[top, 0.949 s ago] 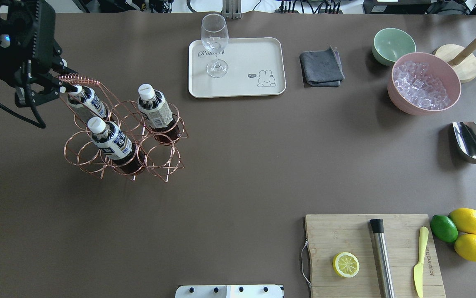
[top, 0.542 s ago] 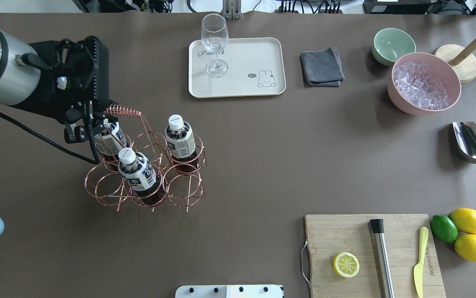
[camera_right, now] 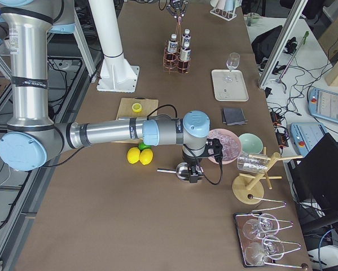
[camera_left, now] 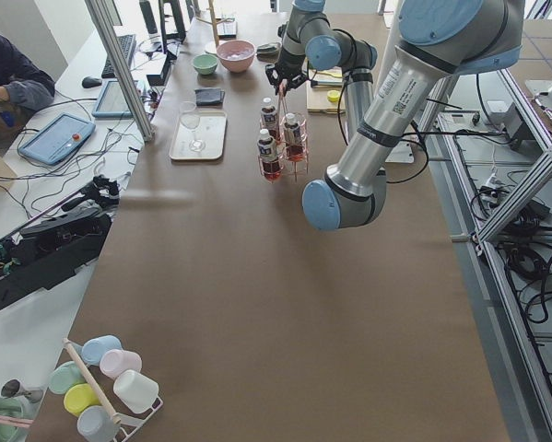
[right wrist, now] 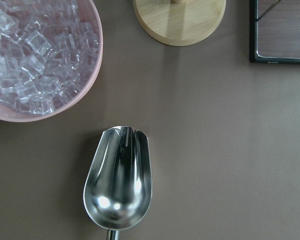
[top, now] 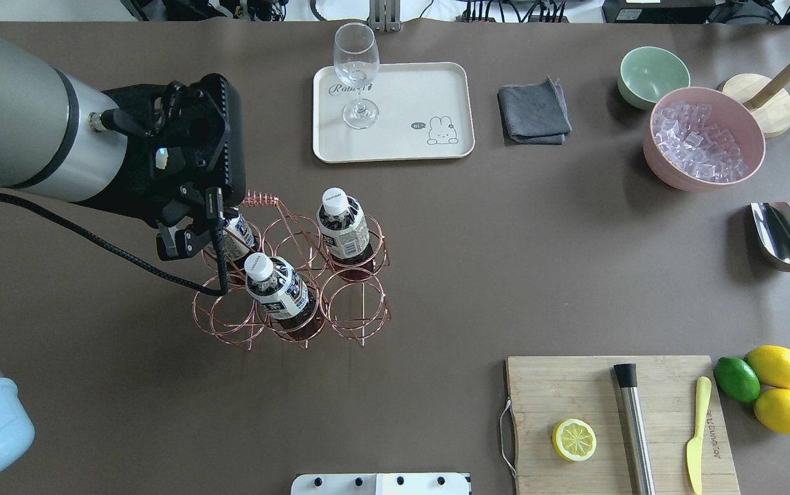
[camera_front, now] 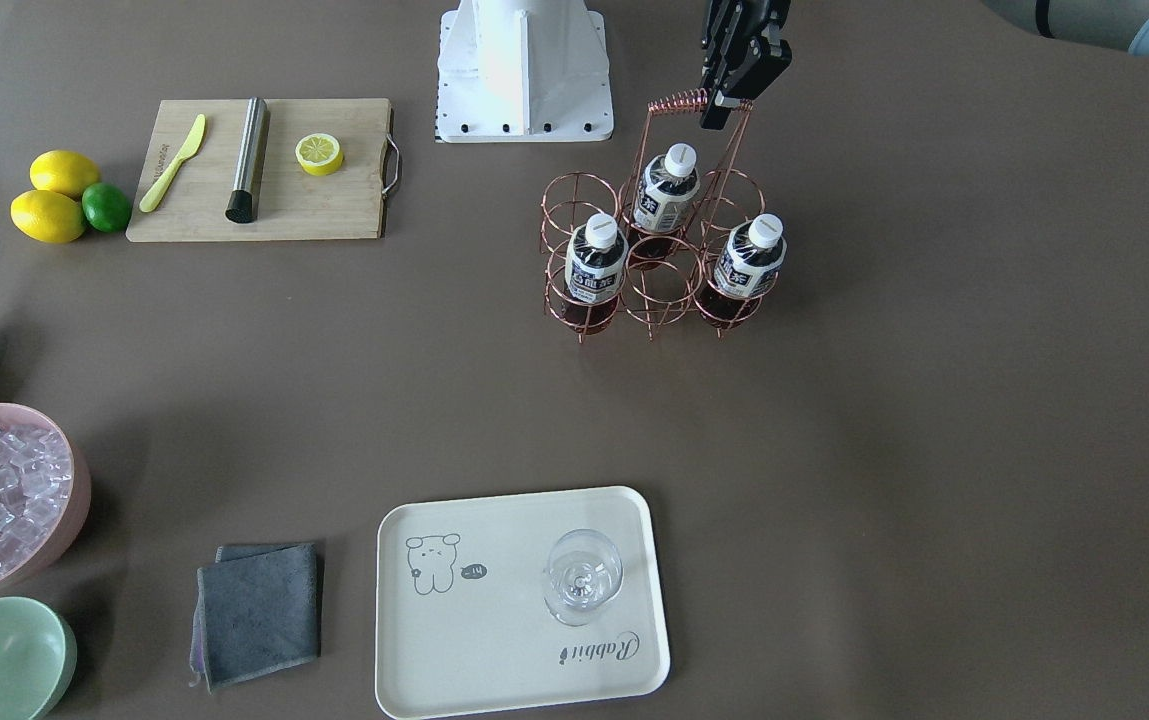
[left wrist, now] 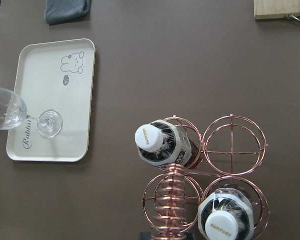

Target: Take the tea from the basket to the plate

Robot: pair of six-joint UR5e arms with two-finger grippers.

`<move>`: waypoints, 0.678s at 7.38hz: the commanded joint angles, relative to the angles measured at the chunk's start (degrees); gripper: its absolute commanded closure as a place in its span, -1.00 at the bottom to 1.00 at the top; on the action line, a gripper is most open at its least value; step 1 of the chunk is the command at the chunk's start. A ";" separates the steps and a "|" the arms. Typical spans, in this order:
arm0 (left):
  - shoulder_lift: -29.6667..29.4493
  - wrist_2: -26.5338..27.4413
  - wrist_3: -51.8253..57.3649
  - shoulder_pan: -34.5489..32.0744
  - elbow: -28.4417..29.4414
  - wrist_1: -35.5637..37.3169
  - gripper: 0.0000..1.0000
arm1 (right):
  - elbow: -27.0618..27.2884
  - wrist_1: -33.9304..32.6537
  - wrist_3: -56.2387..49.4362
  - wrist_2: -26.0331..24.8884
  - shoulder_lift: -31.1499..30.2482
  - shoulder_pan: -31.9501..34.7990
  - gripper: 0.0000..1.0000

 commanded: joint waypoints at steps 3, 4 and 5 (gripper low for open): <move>-7.41 4.33 -3.21 4.83 3.87 2.09 1.00 | -4.80 27.79 0.73 0.60 5.40 -10.16 -0.99; -8.82 4.42 -3.22 5.36 5.01 2.61 1.00 | -5.78 35.98 3.43 1.03 6.36 -12.27 -0.99; -9.79 5.12 -3.22 5.89 6.15 2.70 1.00 | -5.97 43.55 9.29 0.86 6.54 -15.08 -0.99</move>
